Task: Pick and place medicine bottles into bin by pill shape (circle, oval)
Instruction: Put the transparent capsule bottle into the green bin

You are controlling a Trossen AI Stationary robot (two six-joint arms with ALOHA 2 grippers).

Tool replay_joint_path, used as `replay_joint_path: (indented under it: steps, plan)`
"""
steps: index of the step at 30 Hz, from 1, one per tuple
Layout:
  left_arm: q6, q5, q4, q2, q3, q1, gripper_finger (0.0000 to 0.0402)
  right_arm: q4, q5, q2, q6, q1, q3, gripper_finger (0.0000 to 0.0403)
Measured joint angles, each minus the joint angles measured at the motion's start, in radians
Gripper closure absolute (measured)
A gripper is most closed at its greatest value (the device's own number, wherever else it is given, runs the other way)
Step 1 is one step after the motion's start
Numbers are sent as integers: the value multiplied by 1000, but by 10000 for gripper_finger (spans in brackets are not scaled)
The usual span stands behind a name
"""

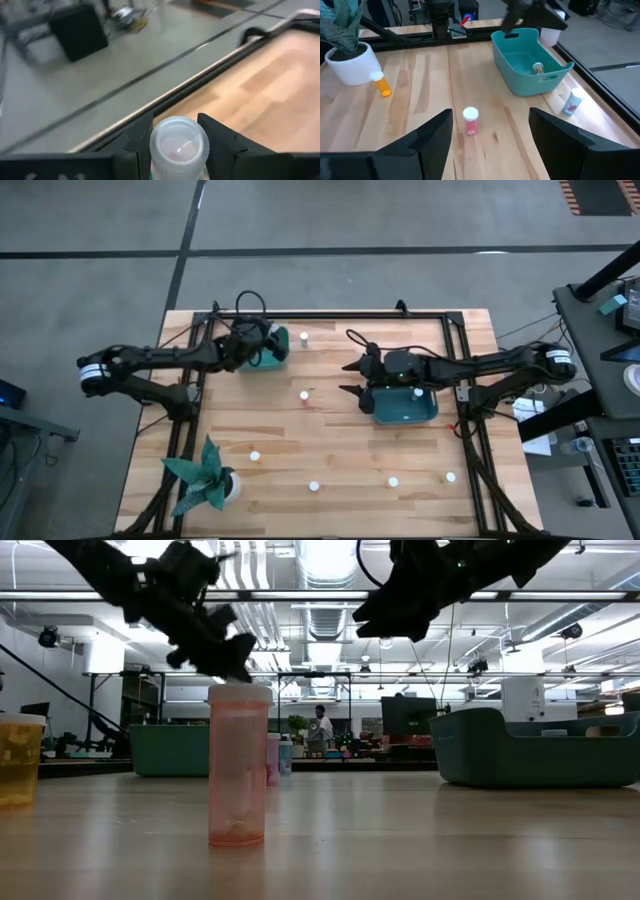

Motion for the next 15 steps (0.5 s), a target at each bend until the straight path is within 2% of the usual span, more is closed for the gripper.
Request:
replay_joint_path:
  steps: [3,7,11,15]
  plan:
    - [-60,-9,14,21,-53,49,289,4,0,17,1,0,0,152]
    - [-77,-2,148,50,-113,84,289,21,0,39,0,-2,0,152]
    - [-94,1,266,96,-153,90,289,46,0,51,0,-2,0,152]
    - [-98,4,313,153,-156,90,289,49,0,57,10,-2,0,152]
